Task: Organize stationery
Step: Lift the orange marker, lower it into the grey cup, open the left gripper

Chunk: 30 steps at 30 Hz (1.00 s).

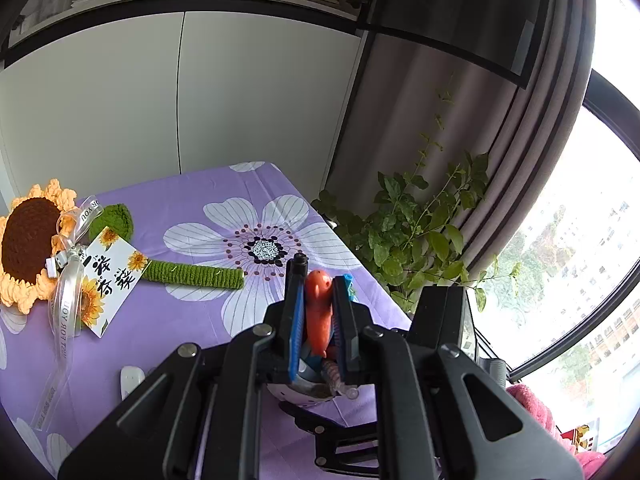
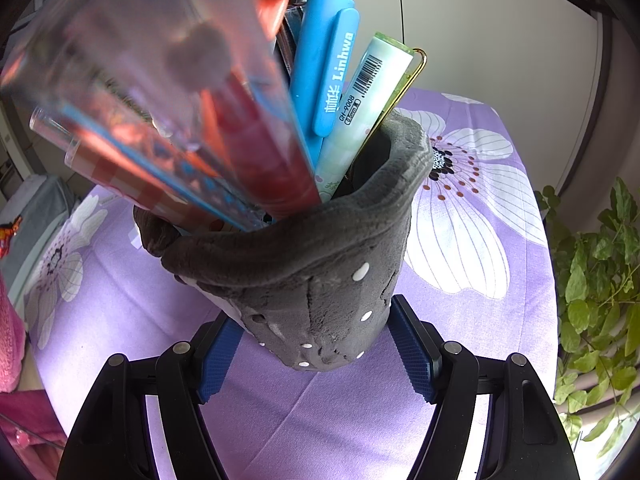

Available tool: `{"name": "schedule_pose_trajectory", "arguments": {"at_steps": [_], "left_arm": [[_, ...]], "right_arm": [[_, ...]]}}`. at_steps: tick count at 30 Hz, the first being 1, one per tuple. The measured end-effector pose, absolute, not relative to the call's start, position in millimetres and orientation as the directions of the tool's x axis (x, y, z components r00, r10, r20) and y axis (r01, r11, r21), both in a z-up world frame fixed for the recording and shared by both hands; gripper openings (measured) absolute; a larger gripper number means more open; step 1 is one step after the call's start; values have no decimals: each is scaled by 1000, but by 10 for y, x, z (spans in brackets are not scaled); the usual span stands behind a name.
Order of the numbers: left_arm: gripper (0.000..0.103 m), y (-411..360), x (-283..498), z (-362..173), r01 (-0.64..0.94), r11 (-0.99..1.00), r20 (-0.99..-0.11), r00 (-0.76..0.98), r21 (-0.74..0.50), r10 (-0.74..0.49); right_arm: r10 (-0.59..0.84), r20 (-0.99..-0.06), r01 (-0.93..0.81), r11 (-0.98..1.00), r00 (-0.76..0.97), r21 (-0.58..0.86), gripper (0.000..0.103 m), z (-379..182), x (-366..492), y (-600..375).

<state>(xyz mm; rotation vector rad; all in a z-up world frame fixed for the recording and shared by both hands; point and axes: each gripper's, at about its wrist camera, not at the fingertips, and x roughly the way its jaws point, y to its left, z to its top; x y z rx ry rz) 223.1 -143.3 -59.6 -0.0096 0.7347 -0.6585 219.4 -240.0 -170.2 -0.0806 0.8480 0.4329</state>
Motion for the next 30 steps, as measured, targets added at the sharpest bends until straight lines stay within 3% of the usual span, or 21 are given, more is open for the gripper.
{"name": "schedule_pose_trajectory", "arguments": {"at_steps": [10, 19, 30], "left_arm": [[11, -1399, 2137, -590, 566, 795, -624, 547, -216, -558], [18, -1388, 2068, -577, 572, 797, -625, 554, -193, -549], [36, -1364, 1923, -503, 586, 798, -605, 586, -143, -539]], "right_arm": [[338, -741, -401, 910, 580, 101, 73, -1708, 2196, -2399], [338, -741, -401, 910, 580, 101, 73, -1704, 2195, -2398], [338, -741, -401, 910, 581, 101, 73, -1706, 2195, -2394]]}}
